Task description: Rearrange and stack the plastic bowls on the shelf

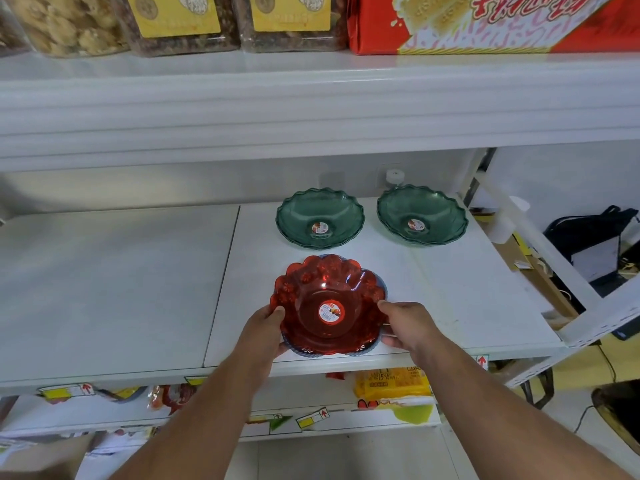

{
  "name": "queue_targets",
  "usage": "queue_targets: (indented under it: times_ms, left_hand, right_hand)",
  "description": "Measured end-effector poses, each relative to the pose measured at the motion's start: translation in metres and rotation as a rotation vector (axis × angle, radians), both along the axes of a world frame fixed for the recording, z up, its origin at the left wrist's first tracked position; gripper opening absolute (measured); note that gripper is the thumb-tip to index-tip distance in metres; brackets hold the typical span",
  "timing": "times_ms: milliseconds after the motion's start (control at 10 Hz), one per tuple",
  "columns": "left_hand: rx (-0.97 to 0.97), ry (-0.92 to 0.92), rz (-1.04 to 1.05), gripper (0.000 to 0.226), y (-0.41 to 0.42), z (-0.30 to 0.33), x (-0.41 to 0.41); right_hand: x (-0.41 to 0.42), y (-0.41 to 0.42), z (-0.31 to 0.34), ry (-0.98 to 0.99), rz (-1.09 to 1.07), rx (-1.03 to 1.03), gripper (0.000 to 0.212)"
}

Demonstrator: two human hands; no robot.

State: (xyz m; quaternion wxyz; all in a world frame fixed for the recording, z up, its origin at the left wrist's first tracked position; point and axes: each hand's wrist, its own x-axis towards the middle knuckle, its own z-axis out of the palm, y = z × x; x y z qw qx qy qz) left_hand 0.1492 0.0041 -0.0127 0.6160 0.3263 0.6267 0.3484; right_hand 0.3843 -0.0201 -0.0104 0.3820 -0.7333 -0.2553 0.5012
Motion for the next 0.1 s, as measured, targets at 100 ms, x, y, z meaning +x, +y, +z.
queue_targets:
  times_ms: [100]
  left_hand:
    - [0.032,0.112,-0.013,0.022,-0.0002,0.0017,0.0001]
  right_hand:
    - [0.0047,-0.0012,-0.0011,-0.033,0.018,0.013,0.025]
